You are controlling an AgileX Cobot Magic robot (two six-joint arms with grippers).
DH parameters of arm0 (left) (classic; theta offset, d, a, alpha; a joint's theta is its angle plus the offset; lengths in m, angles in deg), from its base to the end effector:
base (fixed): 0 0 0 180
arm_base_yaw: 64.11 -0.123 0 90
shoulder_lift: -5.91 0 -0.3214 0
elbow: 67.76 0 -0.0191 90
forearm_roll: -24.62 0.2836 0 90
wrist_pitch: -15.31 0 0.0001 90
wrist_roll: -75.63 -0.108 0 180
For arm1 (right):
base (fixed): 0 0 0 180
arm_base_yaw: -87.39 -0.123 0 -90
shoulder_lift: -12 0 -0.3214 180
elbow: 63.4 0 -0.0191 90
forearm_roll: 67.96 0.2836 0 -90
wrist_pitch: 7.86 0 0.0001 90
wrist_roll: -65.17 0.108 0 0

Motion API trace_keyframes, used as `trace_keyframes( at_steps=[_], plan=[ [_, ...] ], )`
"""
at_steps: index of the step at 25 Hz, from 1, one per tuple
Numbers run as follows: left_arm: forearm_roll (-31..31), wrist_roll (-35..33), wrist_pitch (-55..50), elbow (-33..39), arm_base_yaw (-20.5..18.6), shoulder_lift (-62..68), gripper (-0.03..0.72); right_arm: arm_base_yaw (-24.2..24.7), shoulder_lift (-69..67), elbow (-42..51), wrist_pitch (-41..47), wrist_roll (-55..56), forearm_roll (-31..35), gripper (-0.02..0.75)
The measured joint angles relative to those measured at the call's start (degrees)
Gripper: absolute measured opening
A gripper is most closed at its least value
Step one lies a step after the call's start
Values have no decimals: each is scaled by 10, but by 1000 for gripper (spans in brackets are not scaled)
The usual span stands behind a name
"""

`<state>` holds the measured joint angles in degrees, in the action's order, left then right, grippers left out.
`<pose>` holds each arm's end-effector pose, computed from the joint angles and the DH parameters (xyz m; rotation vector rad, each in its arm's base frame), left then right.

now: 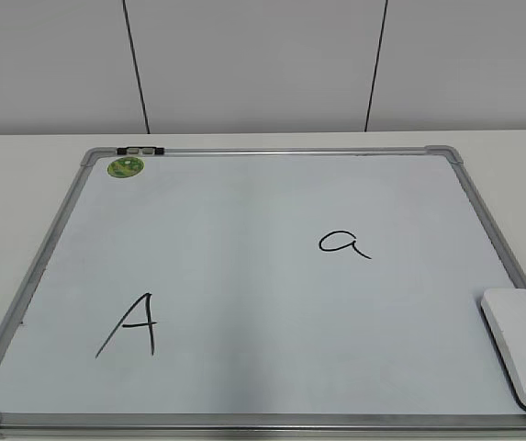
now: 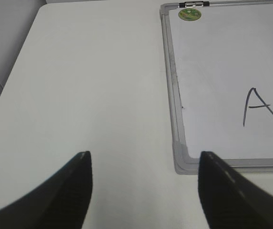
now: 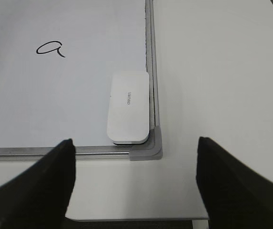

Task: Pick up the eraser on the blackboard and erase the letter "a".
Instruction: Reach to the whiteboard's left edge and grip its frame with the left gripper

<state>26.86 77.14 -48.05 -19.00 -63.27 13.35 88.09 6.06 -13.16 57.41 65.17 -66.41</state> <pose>0.0003 0.0038 0.2849 -0.0151 2.0861 0.0222 -0.0026 0.0027 0.2736 0.0103 2.1195 0.0255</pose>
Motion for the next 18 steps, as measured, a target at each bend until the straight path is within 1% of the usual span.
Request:
trace_keyframes(
  at_steps=[18],
  plan=[
    [0, 0, 0, 0, 0, 0, 515, 0, 0, 0, 0, 0, 0, 587]
  ],
)
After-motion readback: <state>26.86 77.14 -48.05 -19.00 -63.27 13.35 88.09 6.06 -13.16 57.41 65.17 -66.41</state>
